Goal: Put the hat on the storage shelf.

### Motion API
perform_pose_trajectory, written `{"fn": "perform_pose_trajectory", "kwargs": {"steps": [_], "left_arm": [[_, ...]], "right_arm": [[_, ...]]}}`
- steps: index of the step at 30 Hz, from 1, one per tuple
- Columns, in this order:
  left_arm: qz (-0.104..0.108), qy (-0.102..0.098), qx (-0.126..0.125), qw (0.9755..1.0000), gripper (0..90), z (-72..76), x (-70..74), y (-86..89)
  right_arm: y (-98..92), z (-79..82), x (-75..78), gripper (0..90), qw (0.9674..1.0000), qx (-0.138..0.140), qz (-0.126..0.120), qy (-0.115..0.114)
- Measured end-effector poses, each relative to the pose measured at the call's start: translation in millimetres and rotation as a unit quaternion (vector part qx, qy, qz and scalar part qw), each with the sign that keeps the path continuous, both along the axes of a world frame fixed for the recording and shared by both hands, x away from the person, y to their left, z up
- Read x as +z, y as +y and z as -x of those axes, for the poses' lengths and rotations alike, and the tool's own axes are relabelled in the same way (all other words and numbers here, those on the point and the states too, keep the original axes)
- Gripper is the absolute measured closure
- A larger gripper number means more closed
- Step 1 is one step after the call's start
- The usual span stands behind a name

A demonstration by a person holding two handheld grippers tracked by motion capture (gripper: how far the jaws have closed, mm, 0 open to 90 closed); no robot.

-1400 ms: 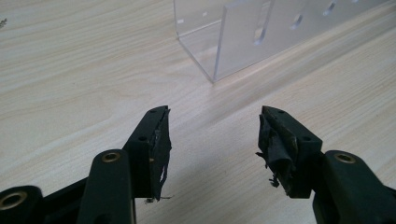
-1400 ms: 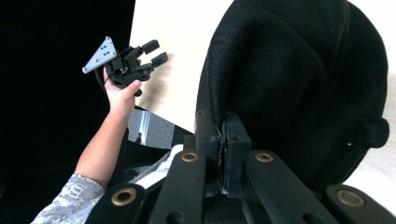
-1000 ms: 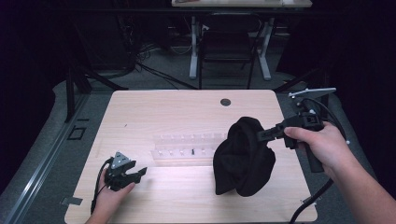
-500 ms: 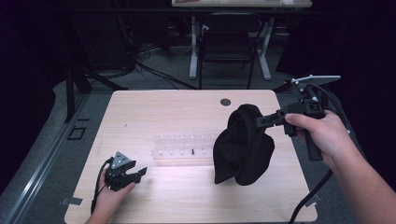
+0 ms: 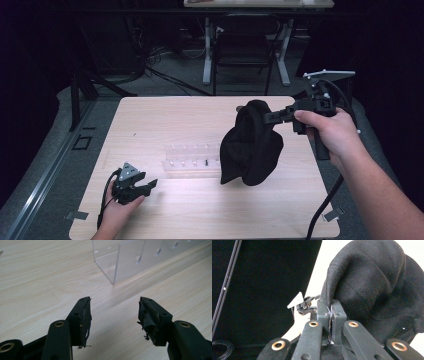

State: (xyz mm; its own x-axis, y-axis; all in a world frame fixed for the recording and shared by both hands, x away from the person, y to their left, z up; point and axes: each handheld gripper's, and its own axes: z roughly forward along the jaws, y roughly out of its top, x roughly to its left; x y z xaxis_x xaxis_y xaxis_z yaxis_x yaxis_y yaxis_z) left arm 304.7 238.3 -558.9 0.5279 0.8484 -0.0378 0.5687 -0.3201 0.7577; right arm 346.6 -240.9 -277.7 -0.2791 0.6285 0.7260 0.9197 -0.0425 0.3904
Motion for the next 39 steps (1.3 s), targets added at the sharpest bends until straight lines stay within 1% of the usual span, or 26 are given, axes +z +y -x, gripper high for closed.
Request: {"fn": "perform_pose_trajectory", "kwargs": {"steps": [1,4,5,6,7,10,15,16,21,23,27,33,35,39], "left_arm": [[-0.001,0.004,-0.002,1.0000,43.8,0.0,0.6,0.4],[-0.001,0.004,-0.002,1.0000,43.8,-0.1,0.5,0.3],[0.001,0.000,0.000,1.0000,43.8,-0.2,-0.1,-0.1],[0.001,0.000,0.000,1.0000,43.8,-0.2,-0.1,-0.1],[-0.001,0.004,-0.003,1.0000,43.8,-0.2,0.6,0.3],[-0.001,0.004,-0.003,1.0000,43.8,-0.3,0.6,0.3],[-0.001,0.004,-0.003,1.0000,43.8,-0.1,0.9,0.5],[0.000,0.004,-0.003,1.0000,43.8,-0.1,0.9,0.4],[0.001,0.004,-0.003,1.0000,43.8,-0.2,1.0,0.7],[0.001,0.003,-0.003,1.0000,43.8,-0.2,0.9,0.7],[0.003,0.000,-0.001,1.0000,43.8,-0.2,0.5,0.7],[0.002,0.000,-0.002,1.0000,43.8,-0.2,0.8,1.1],[0.002,0.000,-0.002,1.0000,43.8,-0.1,0.9,0.9],[0.003,0.000,-0.001,1.0000,43.8,0.0,0.8,0.7]], "right_arm": [[1.1,-1.1,-0.2,88.0,1.0000,-0.003,-0.003,-0.002],[4.2,-6.6,-0.8,88.0,1.0000,-0.004,-0.007,-0.005],[5.0,-8.0,-0.7,88.0,0.9999,-0.004,-0.008,-0.006],[5.0,-8.0,-0.7,88.0,0.9999,-0.004,-0.008,-0.006],[8.6,-12.2,-0.2,88.0,0.9999,-0.008,-0.010,-0.012],[10.9,-15.0,0.3,88.0,0.9998,-0.007,-0.012,-0.012],[23.0,-26.9,-1.3,88.0,0.9995,-0.013,-0.020,-0.022],[23.0,-26.9,-1.3,88.0,0.9995,-0.013,-0.020,-0.022],[35.0,-38.6,-5.0,88.0,0.9991,-0.016,-0.028,-0.026],[38.6,-42.2,-6.2,88.0,0.9992,-0.017,-0.024,-0.028],[44.0,-48.0,-7.6,88.0,0.9992,-0.017,-0.024,-0.028],[47.8,-52.8,-9.3,88.0,0.9993,-0.018,-0.020,-0.028],[49.2,-56.2,-12.3,88.0,0.9993,-0.021,-0.015,-0.027],[50.7,-60.6,-17.8,88.0,0.9992,-0.027,-0.016,-0.025]]}}
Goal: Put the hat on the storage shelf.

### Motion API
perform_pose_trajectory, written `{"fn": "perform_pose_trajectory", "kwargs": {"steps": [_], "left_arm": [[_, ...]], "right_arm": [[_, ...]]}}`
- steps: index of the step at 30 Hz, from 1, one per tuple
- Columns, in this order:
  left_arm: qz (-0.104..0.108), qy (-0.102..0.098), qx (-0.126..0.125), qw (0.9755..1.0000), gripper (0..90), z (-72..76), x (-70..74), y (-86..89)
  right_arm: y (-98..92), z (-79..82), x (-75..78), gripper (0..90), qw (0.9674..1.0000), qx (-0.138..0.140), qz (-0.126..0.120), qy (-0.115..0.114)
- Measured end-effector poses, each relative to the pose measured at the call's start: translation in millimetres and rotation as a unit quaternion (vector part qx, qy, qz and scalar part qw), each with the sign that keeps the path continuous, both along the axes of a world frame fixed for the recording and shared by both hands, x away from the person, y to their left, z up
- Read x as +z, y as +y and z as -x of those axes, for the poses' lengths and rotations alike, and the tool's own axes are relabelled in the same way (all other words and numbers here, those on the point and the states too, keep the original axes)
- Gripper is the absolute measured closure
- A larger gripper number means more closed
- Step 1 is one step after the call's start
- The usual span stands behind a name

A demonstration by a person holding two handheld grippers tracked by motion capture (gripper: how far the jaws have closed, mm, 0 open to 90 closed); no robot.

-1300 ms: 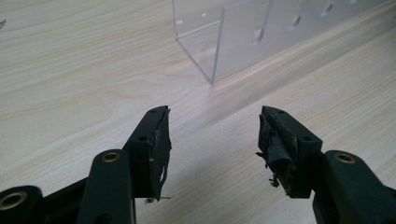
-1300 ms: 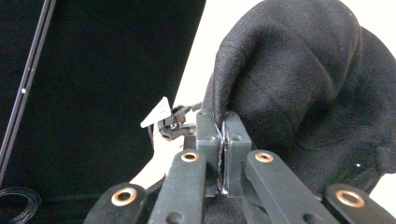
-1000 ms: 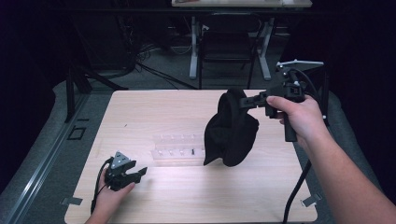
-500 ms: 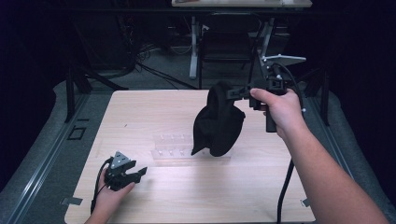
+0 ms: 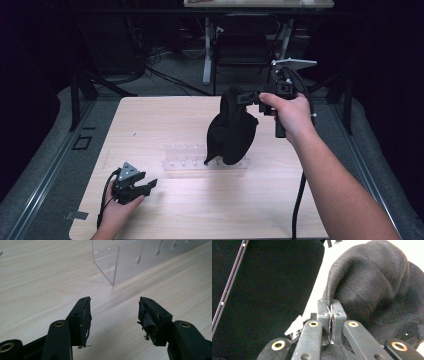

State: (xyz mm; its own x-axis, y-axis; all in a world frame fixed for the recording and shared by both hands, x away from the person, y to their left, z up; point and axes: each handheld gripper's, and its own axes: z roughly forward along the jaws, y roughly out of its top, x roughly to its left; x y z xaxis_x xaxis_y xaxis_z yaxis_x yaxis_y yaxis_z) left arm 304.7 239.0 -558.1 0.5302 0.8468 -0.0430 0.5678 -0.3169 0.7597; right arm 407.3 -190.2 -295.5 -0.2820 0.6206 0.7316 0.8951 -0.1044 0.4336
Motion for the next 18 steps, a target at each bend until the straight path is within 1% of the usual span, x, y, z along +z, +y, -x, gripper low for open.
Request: {"fn": "perform_pose_trajectory", "kwargs": {"steps": [4,6,9,10,11,13,15,16,17,18], "left_arm": [[-0.004,0.003,-0.003,1.0000,43.8,0.0,0.5,0.4],[-0.003,-0.001,-0.003,1.0000,43.8,0.0,0.0,-0.4],[-0.003,-0.002,-0.003,1.0000,43.8,0.4,0.3,-1.3],[-0.002,-0.003,-0.002,1.0000,43.8,0.9,0.8,-2.7],[-0.007,-0.004,-0.006,1.0000,43.8,0.9,1.5,-2.8],[-0.007,-0.004,-0.007,0.9999,43.9,1.2,2.4,-3.4],[-0.003,-0.009,-0.007,0.9999,43.9,1.7,3.4,-4.7],[-0.002,-0.009,-0.009,0.9999,44.0,2.1,5.4,-5.5],[-0.002,-0.009,-0.009,0.9999,44.1,2.1,5.4,-5.5],[0.003,-0.013,-0.009,0.9999,44.1,2.2,5.7,-6.3]], "right_arm": [[0.0,-2.9,-4.1,88.0,1.0000,0.001,0.002,0.004],[0.9,-4.0,-6.1,87.9,1.0000,0.001,0.007,0.004],[2.4,-4.2,-7.0,87.9,0.9999,0.002,0.010,0.004],[4.1,-4.2,-7.5,87.9,0.9999,0.007,0.009,0.004],[5.2,-4.0,-7.9,87.9,0.9999,0.008,0.005,0.005],[6.4,-3.8,-8.4,87.9,0.9999,0.011,0.003,0.005],[9.6,-3.7,-9.9,87.9,0.9998,0.018,-0.002,0.006],[12.7,-4.0,-11.4,87.8,0.9997,0.022,-0.010,0.007],[12.7,-4.0,-11.4,87.8,0.9997,0.022,-0.010,0.007],[13.9,-4.1,-11.9,87.8,0.9997,0.023,-0.012,0.006]]}}
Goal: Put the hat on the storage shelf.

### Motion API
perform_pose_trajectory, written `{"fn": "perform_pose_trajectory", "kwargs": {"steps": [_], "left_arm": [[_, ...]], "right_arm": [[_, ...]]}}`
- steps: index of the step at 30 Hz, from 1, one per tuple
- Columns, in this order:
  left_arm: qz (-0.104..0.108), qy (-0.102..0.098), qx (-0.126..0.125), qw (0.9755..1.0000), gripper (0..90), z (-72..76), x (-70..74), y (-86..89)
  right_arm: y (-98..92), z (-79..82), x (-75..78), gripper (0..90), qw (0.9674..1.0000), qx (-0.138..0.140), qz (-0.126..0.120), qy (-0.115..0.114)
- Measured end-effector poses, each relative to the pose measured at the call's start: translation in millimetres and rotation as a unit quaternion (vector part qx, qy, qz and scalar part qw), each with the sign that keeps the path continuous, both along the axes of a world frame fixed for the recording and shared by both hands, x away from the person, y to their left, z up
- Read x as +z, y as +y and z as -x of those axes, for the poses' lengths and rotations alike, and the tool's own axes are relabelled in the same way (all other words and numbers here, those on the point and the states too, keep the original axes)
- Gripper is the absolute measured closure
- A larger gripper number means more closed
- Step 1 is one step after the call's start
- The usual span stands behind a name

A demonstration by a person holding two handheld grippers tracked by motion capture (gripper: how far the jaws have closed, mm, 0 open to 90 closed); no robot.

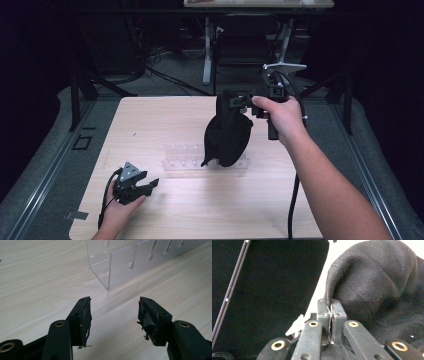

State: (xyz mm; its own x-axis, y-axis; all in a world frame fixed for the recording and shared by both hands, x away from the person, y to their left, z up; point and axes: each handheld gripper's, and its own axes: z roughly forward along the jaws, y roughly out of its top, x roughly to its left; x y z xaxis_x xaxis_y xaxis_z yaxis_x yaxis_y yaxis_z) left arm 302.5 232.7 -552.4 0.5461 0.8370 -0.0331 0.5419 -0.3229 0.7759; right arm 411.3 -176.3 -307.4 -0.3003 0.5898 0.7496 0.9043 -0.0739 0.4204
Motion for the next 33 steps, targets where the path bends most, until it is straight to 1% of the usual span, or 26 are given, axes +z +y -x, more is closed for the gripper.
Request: {"fn": "perform_pose_trajectory", "kwargs": {"steps": [1,2,4,7,8,9,10,11,12,13,14,15,16,17,18,19,21,22,23,24,25,26,27,28,29,33], "left_arm": [[0.003,0.002,-0.003,1.0000,44.1,0.6,1.8,-0.3],[0.006,-0.001,-0.005,1.0000,44.2,1.2,3.3,-1.2],[0.010,-0.014,-0.006,0.9998,44.6,2.3,6.1,-3.9],[0.021,-0.021,-0.013,0.9995,45.5,3.2,12.9,-7.2],[0.036,-0.022,-0.022,0.9989,46.0,3.9,17.9,-10.0],[0.036,-0.022,-0.022,0.9989,46.6,3.9,17.9,-10.0],[0.045,-0.022,-0.030,0.9983,46.6,4.1,20.4,-11.5],[0.051,-0.021,-0.033,0.9979,47.8,4.4,23.2,-13.8],[0.053,-0.023,-0.042,0.9974,48.0,3.9,28.7,-18.5],[0.053,-0.023,-0.042,0.9974,48.1,3.9,28.7,-18.5],[0.046,-0.028,-0.052,0.9972,48.6,2.6,34.7,-25.6],[0.046,-0.028,-0.052,0.9972,49.9,2.6,34.7,-25.6],[0.041,-0.035,-0.061,0.9967,50.5,0.6,40.6,-33.8],[0.041,-0.035,-0.061,0.9967,51.1,0.6,40.6,-33.8],[0.043,-0.037,-0.065,0.9963,51.1,-0.6,43.3,-37.8],[0.046,-0.038,-0.070,0.9958,52.2,-1.7,46.4,-43.1],[0.045,-0.038,-0.078,0.9952,54.3,-5.3,52.1,-54.1],[0.043,-0.042,-0.081,0.9949,55.1,-6.8,53.9,-57.8],[0.043,-0.042,-0.081,0.9949,56.5,-6.8,53.9,-57.8],[0.039,-0.043,-0.084,0.9948,56.5,-7.8,55.7,-61.4],[0.040,-0.044,-0.084,0.9947,58.1,-8.5,57.1,-65.4],[0.037,-0.046,-0.089,0.9942,58.6,-10.1,60.2,-72.1],[0.037,-0.046,-0.089,0.9942,59.0,-10.1,60.2,-72.1],[0.034,-0.048,-0.096,0.9936,59.4,-11.0,63.3,-78.5],[0.034,-0.048,-0.096,0.9936,60.0,-11.0,63.3,-78.5],[0.032,-0.051,-0.107,0.9924,61.8,-11.6,68.8,-90.3]], "right_arm": [[1.5,0.0,-0.5,87.8,1.0000,0.003,-0.002,0.000],[3.4,0.0,-1.3,87.7,1.0000,0.005,-0.005,0.000],[7.7,-0.6,-3.4,87.6,0.9998,0.012,-0.013,0.000],[10.2,-1.2,-4.9,87.2,0.9997,0.012,-0.021,0.000],[10.9,-1.1,-5.5,87.2,0.9996,0.010,-0.025,0.000],[10.7,-1.2,-6.1,87.1,0.9996,0.014,-0.026,0.002],[10.7,-1.2,-6.1,87.1,0.9996,0.014,-0.026,0.002],[11.5,-0.7,-6.0,86.8,0.9995,0.017,-0.026,0.002],[11.7,-0.4,-5.9,86.7,0.9995,0.016,-0.026,0.001],[11.9,-0.4,-6.0,86.6,0.9996,0.016,-0.025,0.001],[12.3,-0.4,-6.0,86.6,0.9996,0.016,-0.025,0.001],[12.3,-0.4,-6.0,86.6,0.9996,0.016,-0.025,0.001],[13.1,-0.2,-6.3,86.3,0.9995,0.016,-0.027,0.000],[13.1,-0.2,-6.3,86.3,0.9995,0.016,-0.027,0.000],[13.5,0.0,-6.3,86.1,0.9995,0.017,-0.028,0.000],[14.0,0.1,-6.4,86.1,0.9994,0.018,-0.028,0.000],[15.3,-0.1,-6.1,85.8,0.9994,0.017,-0.030,-0.001],[15.7,-0.4,-6.2,85.7,0.9994,0.018,-0.031,-0.001],[15.7,-0.4,-6.2,85.7,0.9994,0.018,-0.031,-0.001],[16.1,-0.7,-6.5,85.7,0.9993,0.018,-0.032,-0.001],[17.2,-1.0,-7.0,85.6,0.9992,0.019,-0.035,-0.001],[17.6,-1.1,-7.2,85.5,0.9992,0.019,-0.036,-0.002],[17.6,-1.1,-7.2,85.5,0.9992,0.019,-0.036,-0.002],[18.3,-1.3,-7.1,85.4,0.9991,0.020,-0.037,-0.002],[18.3,-1.3,-7.1,85.4,0.9991,0.020,-0.037,-0.002],[18.4,-1.1,-6.7,85.2,0.9991,0.020,-0.037,-0.003]]}}
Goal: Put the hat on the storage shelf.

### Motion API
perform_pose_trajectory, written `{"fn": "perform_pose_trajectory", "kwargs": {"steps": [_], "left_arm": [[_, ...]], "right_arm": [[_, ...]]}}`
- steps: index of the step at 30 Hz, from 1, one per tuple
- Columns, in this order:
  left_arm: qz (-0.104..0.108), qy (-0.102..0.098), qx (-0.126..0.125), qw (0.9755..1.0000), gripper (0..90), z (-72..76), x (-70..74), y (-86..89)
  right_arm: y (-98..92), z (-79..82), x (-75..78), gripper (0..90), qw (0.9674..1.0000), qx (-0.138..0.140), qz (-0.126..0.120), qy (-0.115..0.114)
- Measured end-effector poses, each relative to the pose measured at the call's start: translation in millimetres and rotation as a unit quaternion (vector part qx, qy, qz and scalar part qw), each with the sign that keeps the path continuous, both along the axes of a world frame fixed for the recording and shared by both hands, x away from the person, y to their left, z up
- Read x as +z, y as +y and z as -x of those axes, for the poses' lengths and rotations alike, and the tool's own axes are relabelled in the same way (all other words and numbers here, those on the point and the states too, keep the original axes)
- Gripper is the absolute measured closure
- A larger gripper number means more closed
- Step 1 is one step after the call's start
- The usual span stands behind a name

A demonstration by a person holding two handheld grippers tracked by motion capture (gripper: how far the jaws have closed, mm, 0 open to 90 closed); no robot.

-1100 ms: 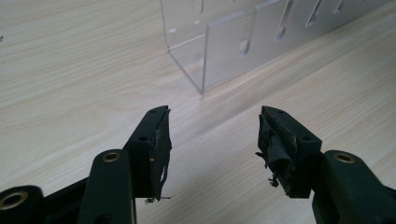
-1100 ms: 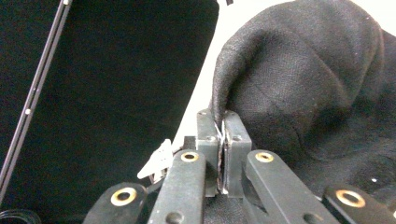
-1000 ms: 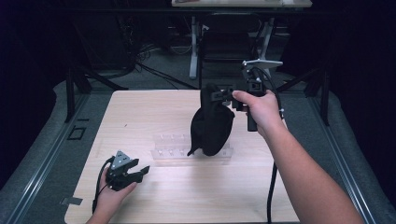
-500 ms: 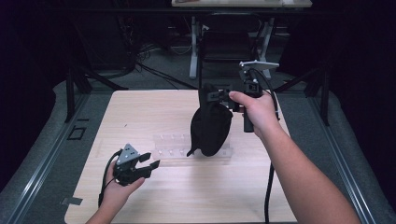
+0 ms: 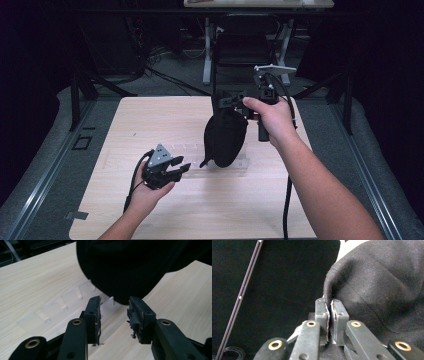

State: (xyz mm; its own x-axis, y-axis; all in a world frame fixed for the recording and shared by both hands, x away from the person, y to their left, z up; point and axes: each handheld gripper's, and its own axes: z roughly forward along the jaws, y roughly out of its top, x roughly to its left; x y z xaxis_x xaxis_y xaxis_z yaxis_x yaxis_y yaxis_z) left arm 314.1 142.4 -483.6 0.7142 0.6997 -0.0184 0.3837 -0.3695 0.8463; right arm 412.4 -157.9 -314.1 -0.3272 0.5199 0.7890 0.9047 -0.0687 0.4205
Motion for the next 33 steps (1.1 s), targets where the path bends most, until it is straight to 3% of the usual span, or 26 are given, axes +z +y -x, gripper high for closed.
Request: {"fn": "perform_pose_trajectory", "kwargs": {"steps": [17,33], "left_arm": [[-0.004,-0.018,-0.032,0.9993,65.1,1.9,18.7,-31.0],[-0.008,-0.022,-0.047,0.9986,71.1,5.1,23.8,-39.1]], "right_arm": [[-0.5,-0.4,0.3,84.9,1.0000,-0.002,-0.003,-0.002],[1.1,-1.2,-0.2,84.7,1.0000,-0.002,-0.005,-0.003]]}}
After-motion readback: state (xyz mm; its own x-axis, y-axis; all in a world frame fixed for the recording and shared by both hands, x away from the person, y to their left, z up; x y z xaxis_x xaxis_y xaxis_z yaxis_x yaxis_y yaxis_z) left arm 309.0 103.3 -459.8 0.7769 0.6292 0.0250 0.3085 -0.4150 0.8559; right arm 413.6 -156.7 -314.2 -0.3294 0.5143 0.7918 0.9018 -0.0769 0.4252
